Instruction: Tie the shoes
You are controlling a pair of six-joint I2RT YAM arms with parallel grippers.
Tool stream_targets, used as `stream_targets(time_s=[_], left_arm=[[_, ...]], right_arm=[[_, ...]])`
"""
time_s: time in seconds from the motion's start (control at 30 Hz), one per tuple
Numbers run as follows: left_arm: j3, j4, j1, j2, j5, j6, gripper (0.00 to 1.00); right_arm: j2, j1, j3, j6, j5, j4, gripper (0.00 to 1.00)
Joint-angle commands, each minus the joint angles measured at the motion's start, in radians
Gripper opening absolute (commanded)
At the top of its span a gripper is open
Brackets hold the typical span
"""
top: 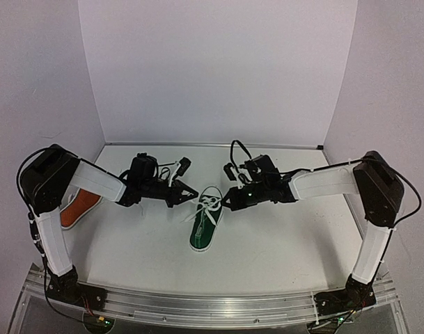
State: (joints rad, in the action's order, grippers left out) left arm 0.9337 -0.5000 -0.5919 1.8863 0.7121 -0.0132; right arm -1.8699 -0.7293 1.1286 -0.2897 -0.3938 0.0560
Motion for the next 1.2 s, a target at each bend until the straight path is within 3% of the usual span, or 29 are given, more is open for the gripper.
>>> stream_targets(time_s=[0.0,0.33,0.57,1.17], left_arm=[[0.028,0.034,-0.062,-0.102,0.027,0.130,0.00],[0.083,0.273,-0.142,-0.116,0.110,0.381,0.00],[0.153,0.409,-0.194,-0.065,0.065,0.493,0.00],[0.284,0.494,-0.261,0.082,0.017,0.565,0.00]], right_arm=[[-0.066,0.007,0.115,0.000,-0.040,0.002,0.00],[-0.164,0.008,0.245,0.039,-0.129,0.002,0.00],[-0.241,0.007,0.348,0.053,-0.223,0.007,0.00],[-0.325,0.007,0.451,0.067,-0.341,0.006,0.00]])
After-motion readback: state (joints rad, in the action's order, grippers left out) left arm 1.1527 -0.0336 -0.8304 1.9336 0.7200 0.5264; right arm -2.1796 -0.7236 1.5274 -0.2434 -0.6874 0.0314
